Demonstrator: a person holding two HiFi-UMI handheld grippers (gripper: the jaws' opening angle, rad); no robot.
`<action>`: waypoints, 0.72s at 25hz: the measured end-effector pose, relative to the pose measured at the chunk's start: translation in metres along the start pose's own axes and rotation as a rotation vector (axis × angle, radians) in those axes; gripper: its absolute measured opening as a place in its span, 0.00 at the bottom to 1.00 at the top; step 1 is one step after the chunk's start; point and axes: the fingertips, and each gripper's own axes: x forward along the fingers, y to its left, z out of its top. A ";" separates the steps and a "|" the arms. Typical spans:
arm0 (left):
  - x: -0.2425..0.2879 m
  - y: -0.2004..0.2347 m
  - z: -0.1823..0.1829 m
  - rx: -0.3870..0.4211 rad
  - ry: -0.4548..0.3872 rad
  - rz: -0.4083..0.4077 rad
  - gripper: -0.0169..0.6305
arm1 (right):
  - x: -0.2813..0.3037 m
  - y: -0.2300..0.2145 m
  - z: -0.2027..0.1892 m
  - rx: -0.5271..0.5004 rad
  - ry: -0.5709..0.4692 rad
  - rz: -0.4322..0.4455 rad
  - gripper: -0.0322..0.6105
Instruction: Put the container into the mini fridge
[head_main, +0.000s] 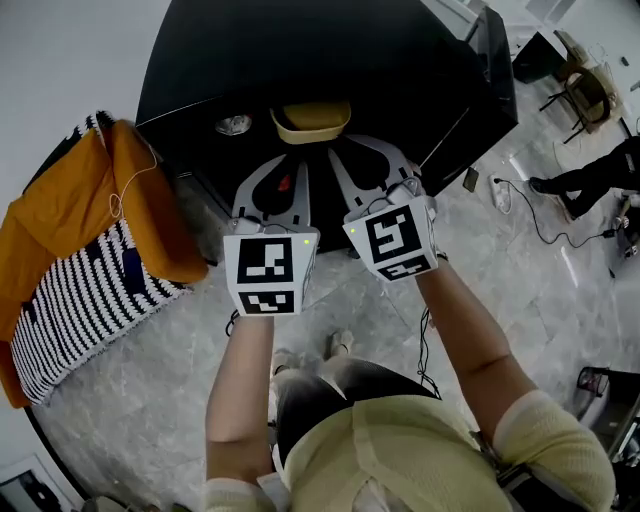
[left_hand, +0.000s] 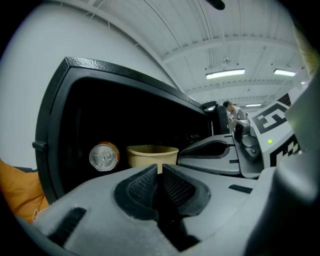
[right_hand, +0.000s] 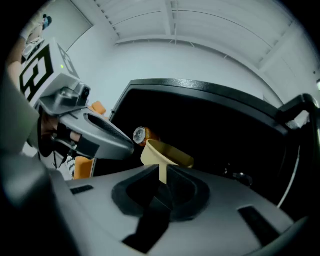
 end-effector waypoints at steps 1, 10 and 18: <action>0.004 -0.001 -0.003 0.002 0.008 0.001 0.07 | 0.001 -0.002 -0.003 0.017 0.008 -0.007 0.15; 0.030 0.004 -0.014 -0.024 0.025 0.029 0.07 | 0.016 -0.012 -0.015 0.059 0.041 -0.021 0.12; 0.043 0.028 -0.012 -0.035 0.032 0.079 0.07 | 0.031 -0.013 -0.013 0.062 0.054 -0.011 0.12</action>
